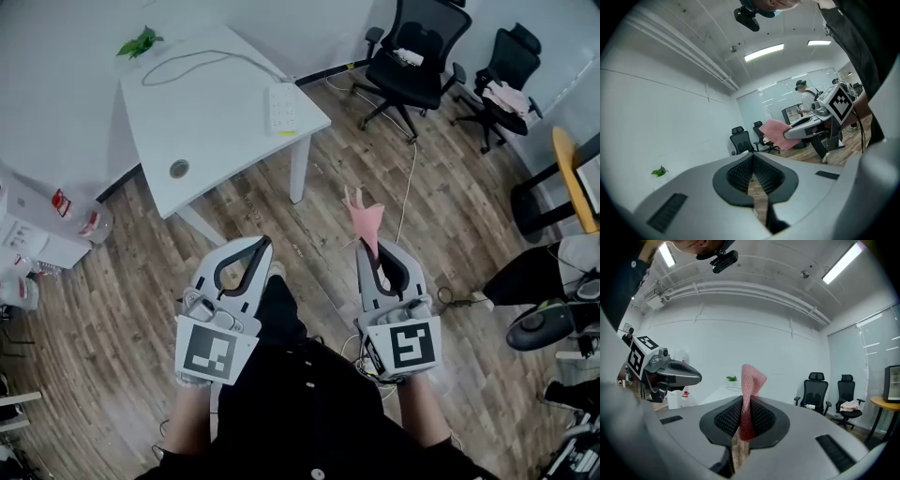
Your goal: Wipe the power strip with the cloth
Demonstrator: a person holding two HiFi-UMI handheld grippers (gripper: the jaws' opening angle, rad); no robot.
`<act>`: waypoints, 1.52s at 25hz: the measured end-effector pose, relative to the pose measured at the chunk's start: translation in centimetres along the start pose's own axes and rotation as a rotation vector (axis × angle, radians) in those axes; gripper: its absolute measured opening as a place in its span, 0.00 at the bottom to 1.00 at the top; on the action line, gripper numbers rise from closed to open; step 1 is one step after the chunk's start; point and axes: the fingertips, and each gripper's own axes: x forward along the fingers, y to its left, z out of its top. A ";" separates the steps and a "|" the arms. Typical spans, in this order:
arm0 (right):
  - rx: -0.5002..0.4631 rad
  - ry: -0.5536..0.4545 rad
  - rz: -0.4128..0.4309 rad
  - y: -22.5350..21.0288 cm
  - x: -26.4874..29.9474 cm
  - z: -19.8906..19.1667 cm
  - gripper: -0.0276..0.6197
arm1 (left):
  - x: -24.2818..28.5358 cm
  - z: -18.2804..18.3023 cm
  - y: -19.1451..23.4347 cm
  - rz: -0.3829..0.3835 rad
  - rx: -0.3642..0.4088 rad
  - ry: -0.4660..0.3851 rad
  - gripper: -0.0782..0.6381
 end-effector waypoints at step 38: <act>-0.023 0.073 0.013 -8.5 35.8 3.7 0.13 | 22.8 -6.4 27.2 -0.034 -0.051 0.000 0.13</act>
